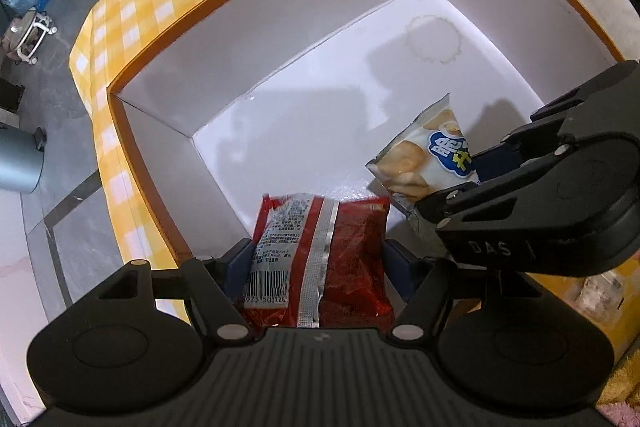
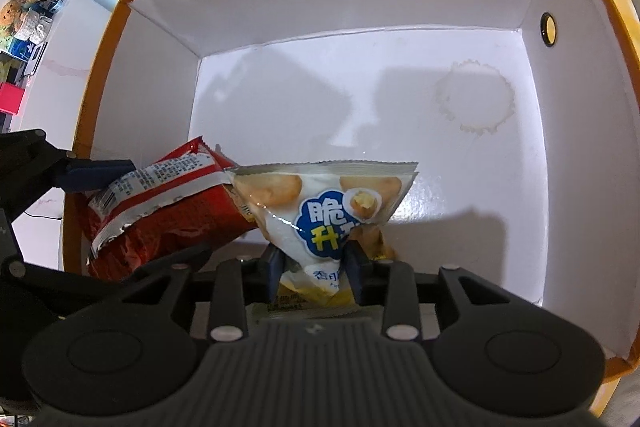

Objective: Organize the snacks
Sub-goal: 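Lower both bags into the box and open both tools, then grasp the Mini stick-snack bag with the left tool while the right grasps the green pea bag, then lift both held bags and carry them over the orange box, then lower both bags into the box and open both tools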

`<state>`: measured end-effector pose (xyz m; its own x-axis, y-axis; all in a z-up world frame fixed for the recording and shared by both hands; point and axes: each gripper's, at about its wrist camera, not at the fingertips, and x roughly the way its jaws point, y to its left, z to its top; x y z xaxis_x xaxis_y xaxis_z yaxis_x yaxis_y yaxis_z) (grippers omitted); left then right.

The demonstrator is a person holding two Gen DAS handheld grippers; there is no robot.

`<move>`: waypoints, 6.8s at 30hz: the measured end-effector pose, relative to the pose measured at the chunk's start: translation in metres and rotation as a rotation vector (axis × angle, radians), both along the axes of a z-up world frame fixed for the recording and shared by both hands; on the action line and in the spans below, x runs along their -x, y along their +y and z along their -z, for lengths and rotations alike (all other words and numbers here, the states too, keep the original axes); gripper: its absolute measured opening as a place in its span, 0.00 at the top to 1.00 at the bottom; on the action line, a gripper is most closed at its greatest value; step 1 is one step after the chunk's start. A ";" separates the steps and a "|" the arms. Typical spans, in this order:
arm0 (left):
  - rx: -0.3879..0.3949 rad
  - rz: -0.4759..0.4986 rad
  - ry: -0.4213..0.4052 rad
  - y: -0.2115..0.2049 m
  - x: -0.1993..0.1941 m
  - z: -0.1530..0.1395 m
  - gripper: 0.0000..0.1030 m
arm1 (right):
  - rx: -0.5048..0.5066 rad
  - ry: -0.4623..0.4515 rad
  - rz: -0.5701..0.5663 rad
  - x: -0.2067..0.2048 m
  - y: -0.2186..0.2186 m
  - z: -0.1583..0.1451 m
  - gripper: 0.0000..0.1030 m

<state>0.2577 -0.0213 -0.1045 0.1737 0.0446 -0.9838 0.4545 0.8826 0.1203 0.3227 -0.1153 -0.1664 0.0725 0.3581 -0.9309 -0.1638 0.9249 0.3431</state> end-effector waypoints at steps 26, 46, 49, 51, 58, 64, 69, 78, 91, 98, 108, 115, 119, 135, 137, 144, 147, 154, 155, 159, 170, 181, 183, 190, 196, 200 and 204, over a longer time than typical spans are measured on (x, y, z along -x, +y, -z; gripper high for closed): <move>0.135 -0.065 -0.220 0.011 0.050 -0.069 0.15 | 0.120 -0.295 0.020 0.037 0.003 -0.072 0.26; 0.229 -0.142 -0.370 0.029 0.142 -0.080 0.14 | 0.089 -0.481 0.079 0.147 -0.014 -0.102 0.18; 0.235 -0.140 -0.357 0.030 0.154 -0.072 0.14 | 0.102 -0.493 0.080 0.162 -0.015 -0.099 0.18; 0.228 -0.142 -0.352 0.032 0.161 -0.068 0.14 | 0.108 -0.502 0.083 0.173 -0.015 -0.097 0.18; 0.236 -0.171 -0.328 0.040 0.183 -0.056 0.14 | 0.099 -0.494 0.117 0.204 -0.023 -0.084 0.18; 0.266 -0.185 -0.301 0.047 0.197 -0.048 0.14 | 0.086 -0.440 0.153 0.224 -0.035 -0.060 0.19; 0.290 -0.175 -0.263 0.045 0.205 -0.036 0.15 | 0.062 -0.398 0.153 0.235 -0.038 -0.046 0.24; 0.264 -0.176 -0.223 0.046 0.202 -0.020 0.16 | 0.053 -0.363 0.011 0.243 -0.015 -0.027 0.28; 0.165 -0.205 -0.205 0.077 0.169 0.000 0.15 | 0.114 -0.302 -0.155 0.214 0.034 0.000 0.40; 0.173 -0.221 -0.220 0.084 0.150 0.010 0.15 | 0.151 -0.258 -0.162 0.200 0.037 0.015 0.67; 0.182 -0.234 -0.167 0.082 0.128 0.028 0.15 | 0.133 -0.226 -0.001 0.169 0.006 0.014 0.70; 0.260 -0.350 -0.120 0.097 0.119 0.042 0.36 | 0.135 -0.224 -0.003 0.164 0.005 0.016 0.70; 0.266 -0.372 -0.108 0.097 0.117 0.048 0.39 | 0.133 -0.222 -0.006 0.165 0.006 0.018 0.70; 0.291 -0.460 -0.173 0.101 0.131 0.031 0.52 | 0.105 -0.246 0.037 0.168 0.002 0.008 0.80; 0.296 -0.478 -0.190 0.104 0.135 0.026 0.52 | 0.102 -0.261 0.047 0.172 -0.001 0.002 0.80; 0.343 -0.464 -0.280 0.101 0.153 -0.007 0.52 | 0.079 -0.306 0.077 0.185 -0.011 -0.016 0.80; 0.350 -0.449 -0.316 0.095 0.161 -0.023 0.52 | 0.069 -0.333 0.090 0.191 -0.015 -0.026 0.80; 0.396 -0.382 -0.403 0.078 0.170 -0.065 0.52 | 0.049 -0.408 0.110 0.200 -0.023 -0.059 0.80; 0.400 -0.373 -0.415 0.075 0.169 -0.071 0.52 | 0.047 -0.423 0.109 0.201 -0.023 -0.064 0.80; 0.408 -0.343 -0.440 0.065 0.159 -0.088 0.52 | 0.041 -0.480 0.103 0.200 -0.025 -0.085 0.80; 0.284 -0.246 -0.477 0.034 0.117 -0.100 0.53 | 0.065 -0.573 0.077 0.163 -0.027 -0.119 0.80; 0.101 -0.176 -0.426 0.013 0.076 -0.076 0.52 | 0.151 -0.530 0.034 0.103 -0.028 -0.108 0.80; 0.053 -0.152 -0.412 0.009 0.068 -0.070 0.52 | 0.177 -0.520 0.019 0.092 -0.025 -0.103 0.80; -0.062 -0.089 -0.375 0.002 0.041 -0.045 0.52 | 0.241 -0.457 -0.030 0.061 -0.013 -0.078 0.81; -0.095 -0.050 -0.337 -0.002 0.023 -0.028 0.52 | 0.276 -0.399 -0.069 0.039 -0.003 -0.055 0.81; -0.071 -0.049 -0.286 -0.002 0.013 -0.018 0.52 | 0.310 -0.346 -0.104 0.029 0.003 -0.039 0.81; -0.052 -0.052 -0.260 -0.004 0.007 -0.009 0.52 | 0.348 -0.311 -0.126 0.022 0.006 -0.026 0.81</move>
